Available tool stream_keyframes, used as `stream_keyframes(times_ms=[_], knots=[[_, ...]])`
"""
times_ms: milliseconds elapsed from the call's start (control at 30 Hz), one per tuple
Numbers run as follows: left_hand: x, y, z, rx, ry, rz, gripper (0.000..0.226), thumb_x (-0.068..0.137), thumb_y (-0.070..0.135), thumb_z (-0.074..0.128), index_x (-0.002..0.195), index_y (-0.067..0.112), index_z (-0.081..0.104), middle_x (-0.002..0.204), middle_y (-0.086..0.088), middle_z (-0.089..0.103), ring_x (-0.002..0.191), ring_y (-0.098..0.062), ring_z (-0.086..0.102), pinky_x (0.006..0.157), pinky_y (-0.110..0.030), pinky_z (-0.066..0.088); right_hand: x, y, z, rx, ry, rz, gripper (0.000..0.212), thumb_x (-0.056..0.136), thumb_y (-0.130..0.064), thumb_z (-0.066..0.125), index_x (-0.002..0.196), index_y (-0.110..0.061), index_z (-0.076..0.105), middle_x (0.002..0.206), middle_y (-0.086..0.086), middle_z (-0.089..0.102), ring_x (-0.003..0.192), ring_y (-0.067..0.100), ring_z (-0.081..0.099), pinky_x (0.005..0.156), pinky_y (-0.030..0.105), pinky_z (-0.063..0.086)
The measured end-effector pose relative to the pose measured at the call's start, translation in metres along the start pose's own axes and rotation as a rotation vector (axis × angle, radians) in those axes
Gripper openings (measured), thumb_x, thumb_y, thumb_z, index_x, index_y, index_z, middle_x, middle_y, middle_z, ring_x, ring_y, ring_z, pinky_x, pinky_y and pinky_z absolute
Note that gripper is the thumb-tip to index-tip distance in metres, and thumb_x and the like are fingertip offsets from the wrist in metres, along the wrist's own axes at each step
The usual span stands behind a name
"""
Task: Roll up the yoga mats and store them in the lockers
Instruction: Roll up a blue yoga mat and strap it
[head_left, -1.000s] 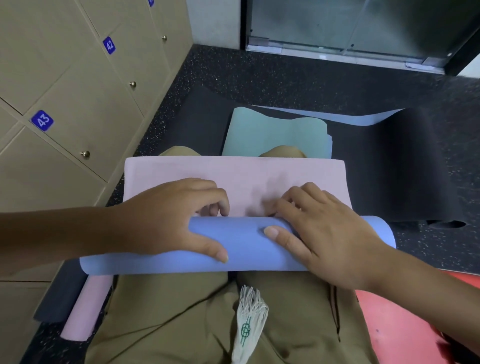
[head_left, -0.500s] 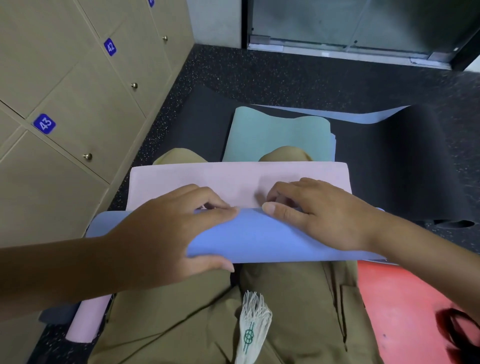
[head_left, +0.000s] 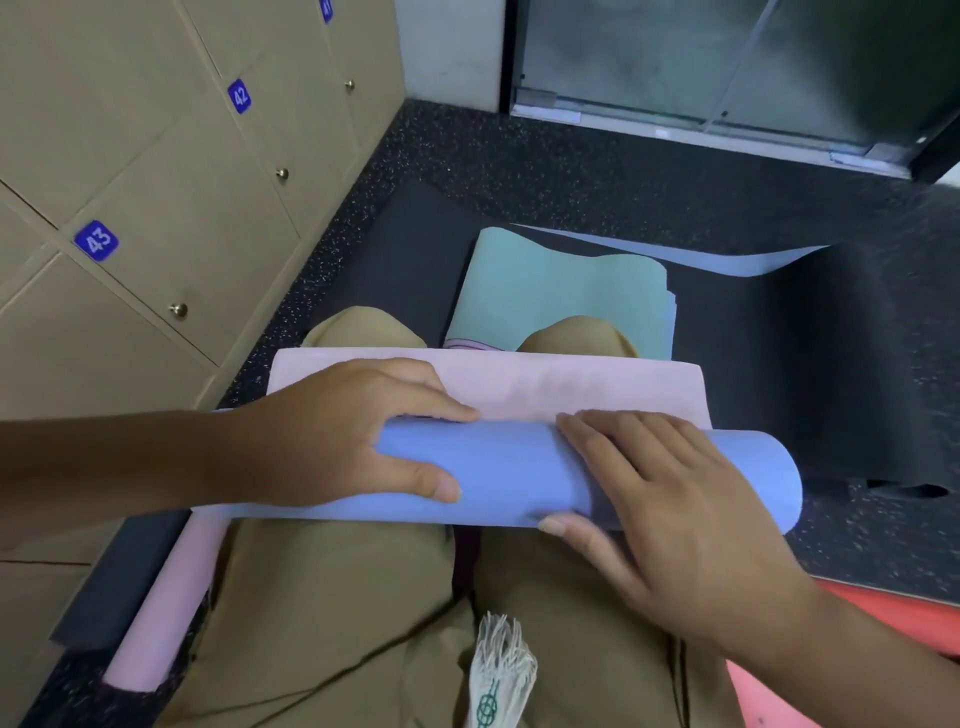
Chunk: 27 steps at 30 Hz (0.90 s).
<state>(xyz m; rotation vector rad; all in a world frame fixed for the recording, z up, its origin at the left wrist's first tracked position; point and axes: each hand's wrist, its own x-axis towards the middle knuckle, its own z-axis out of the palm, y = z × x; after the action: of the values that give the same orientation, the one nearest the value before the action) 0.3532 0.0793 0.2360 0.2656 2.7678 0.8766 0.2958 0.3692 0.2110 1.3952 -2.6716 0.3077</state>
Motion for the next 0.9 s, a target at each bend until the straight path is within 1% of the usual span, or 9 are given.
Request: stream_keyframes(times_ms=[100,167,233,300,400,533,633,733,900], knots=[[0.006,0.003,-0.006,0.003,-0.02,-0.039,0.058,0.066,0.072,0.071,0.121,0.053,0.065,0.119,0.037,0.059,0.112,0.011,0.053,0.091,-0.005,0.036,0.005,0.004,0.001,0.01,-0.01,-0.011,0.064,0.102,-0.061,0.042,0.133,-0.01,0.062,0.118,0.006,0.066,0.1,0.03,0.062,0.089,0.043,0.048],[0.004,0.007,-0.006,0.057,0.068,-0.029,0.052,0.069,0.07,0.069,0.118,0.051,0.067,0.116,0.036,0.062,0.107,0.011,0.055,0.088,-0.007,0.038,0.012,0.008,-0.002,0.024,-0.044,-0.004,0.062,0.102,-0.062,0.039,0.131,-0.014,0.063,0.113,0.002,0.066,0.096,0.028,0.061,0.083,0.043,0.05],[-0.002,0.012,-0.002,0.16,0.207,0.071,0.047,0.079,0.062,0.063,0.118,0.038,0.072,0.112,0.025,0.069,0.102,0.002,0.059,0.088,-0.017,0.042,0.019,0.011,-0.007,0.032,-0.093,0.014,0.063,0.102,-0.065,0.032,0.128,-0.017,0.063,0.106,-0.001,0.066,0.092,0.026,0.061,0.078,0.043,0.051],[-0.009,0.017,0.006,0.269,0.298,0.168,0.044,0.089,0.053,0.057,0.12,0.026,0.074,0.117,0.013,0.068,0.103,-0.009,0.061,0.091,-0.03,0.044,0.027,0.014,-0.01,0.045,-0.143,0.028,0.065,0.101,-0.068,0.025,0.127,-0.022,0.063,0.102,-0.003,0.066,0.09,0.024,0.061,0.076,0.042,0.05],[-0.02,0.021,0.023,0.385,0.321,0.215,0.052,0.094,0.052,0.056,0.132,0.018,0.069,0.132,0.003,0.064,0.116,-0.021,0.061,0.096,-0.039,0.047,0.04,0.019,-0.015,0.086,-0.208,0.053,0.067,0.097,-0.073,0.016,0.127,-0.031,0.06,0.101,-0.008,0.066,0.092,0.019,0.062,0.072,0.036,0.045],[-0.018,0.016,0.035,0.494,0.335,0.21,0.068,0.095,0.057,0.055,0.143,0.01,0.059,0.141,-0.009,0.06,0.124,-0.031,0.061,0.104,-0.043,0.042,0.055,0.029,-0.016,0.137,-0.267,0.051,0.069,0.093,-0.075,0.01,0.123,-0.037,0.059,0.1,-0.01,0.067,0.097,0.015,0.059,0.076,0.039,0.048],[-0.009,0.011,0.037,0.54,0.334,0.211,0.076,0.092,0.061,0.061,0.146,0.008,0.055,0.144,-0.01,0.058,0.127,-0.031,0.058,0.107,-0.044,0.043,0.06,0.036,-0.012,0.119,-0.219,0.053,0.069,0.095,-0.074,0.012,0.122,-0.036,0.063,0.103,-0.012,0.067,0.099,0.013,0.057,0.074,0.034,0.046],[-0.002,0.008,0.037,0.524,0.327,0.208,0.082,0.091,0.066,0.061,0.147,0.007,0.053,0.144,-0.009,0.057,0.127,-0.029,0.057,0.108,-0.043,0.044,0.058,0.038,-0.008,0.13,-0.108,0.054,0.056,0.101,-0.065,0.026,0.115,-0.028,0.066,0.102,-0.01,0.066,0.092,0.016,0.059,0.073,0.031,0.043],[0.015,-0.002,0.031,0.491,0.324,0.192,0.087,0.086,0.071,0.061,0.146,0.008,0.054,0.136,-0.004,0.061,0.115,-0.026,0.062,0.096,-0.041,0.05,0.039,0.033,-0.002,0.007,0.092,0.025,0.042,0.104,-0.046,0.046,0.122,-0.014,0.066,0.113,0.002,0.065,0.098,0.027,0.058,0.087,0.04,0.045]])
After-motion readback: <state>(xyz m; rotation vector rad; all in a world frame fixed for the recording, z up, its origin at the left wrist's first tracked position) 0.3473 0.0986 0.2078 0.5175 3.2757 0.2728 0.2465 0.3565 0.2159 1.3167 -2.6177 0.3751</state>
